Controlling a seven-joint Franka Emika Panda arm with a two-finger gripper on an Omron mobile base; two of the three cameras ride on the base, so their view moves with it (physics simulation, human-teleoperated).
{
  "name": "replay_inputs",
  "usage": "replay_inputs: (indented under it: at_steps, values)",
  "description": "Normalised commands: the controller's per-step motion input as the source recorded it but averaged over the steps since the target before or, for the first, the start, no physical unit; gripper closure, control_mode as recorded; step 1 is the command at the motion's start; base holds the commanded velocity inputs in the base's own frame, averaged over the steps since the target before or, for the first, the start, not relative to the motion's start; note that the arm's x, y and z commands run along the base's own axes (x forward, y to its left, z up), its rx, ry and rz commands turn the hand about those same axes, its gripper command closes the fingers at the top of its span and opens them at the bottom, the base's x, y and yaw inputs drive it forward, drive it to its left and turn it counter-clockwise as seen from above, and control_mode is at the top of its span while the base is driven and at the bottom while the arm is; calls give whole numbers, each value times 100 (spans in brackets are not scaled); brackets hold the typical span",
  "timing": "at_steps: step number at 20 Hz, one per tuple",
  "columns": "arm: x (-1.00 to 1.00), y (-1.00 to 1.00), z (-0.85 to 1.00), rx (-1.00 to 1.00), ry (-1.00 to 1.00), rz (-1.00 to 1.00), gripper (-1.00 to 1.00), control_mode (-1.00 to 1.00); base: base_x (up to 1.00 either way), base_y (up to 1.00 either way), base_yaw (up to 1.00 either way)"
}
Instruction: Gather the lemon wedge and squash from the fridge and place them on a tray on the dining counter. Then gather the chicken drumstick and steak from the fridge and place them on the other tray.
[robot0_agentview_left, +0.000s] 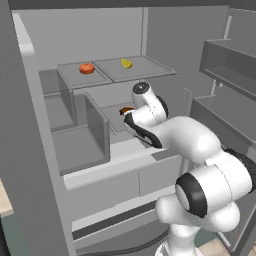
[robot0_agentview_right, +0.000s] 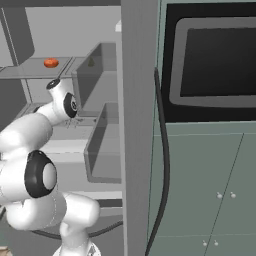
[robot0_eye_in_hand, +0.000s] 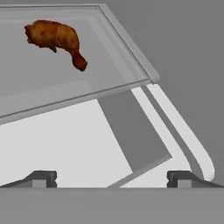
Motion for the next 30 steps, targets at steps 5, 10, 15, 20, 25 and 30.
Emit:
replay_inputs:
  at_steps: [5, 10, 15, 20, 25, 30]
  values:
    - [63, -4, 0, -2, 1, 0, -100, -100, 0, 0, 0]
    - [58, 0, -7, -2, 2, 0, -100, -100, 0, 0, 0]
    - [45, 0, -24, -2, 2, 0, -100, -100, 0, 0, 0]
    - [42, 0, -32, -3, 1, 0, -100, -100, 0, 0, 0]
    - [45, 0, -23, -1, 0, 0, -100, -100, 0, 0, 0]
    - [42, 0, -19, -1, 1, 0, -100, -100, 0, 0, 0]
